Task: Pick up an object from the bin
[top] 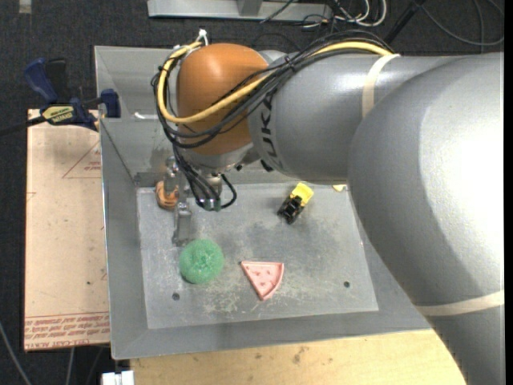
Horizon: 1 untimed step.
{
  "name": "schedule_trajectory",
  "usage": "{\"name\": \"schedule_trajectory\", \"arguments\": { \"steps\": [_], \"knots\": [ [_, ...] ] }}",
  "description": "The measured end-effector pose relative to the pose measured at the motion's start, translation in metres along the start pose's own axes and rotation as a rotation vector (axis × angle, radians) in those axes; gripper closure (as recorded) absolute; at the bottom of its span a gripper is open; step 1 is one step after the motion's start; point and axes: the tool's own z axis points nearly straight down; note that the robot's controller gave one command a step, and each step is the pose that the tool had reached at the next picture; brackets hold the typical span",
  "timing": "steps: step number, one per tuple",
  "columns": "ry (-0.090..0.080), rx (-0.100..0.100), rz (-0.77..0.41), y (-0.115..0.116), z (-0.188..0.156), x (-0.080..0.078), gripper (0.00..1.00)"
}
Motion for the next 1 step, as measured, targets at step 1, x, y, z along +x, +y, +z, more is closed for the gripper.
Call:
{"name": "schedule_trajectory", "arguments": {
  "steps": [1],
  "knots": [
    [-0.004, -0.002, -0.011, -0.0383, 0.0559, 0.0573, 0.00]
  ]
}}
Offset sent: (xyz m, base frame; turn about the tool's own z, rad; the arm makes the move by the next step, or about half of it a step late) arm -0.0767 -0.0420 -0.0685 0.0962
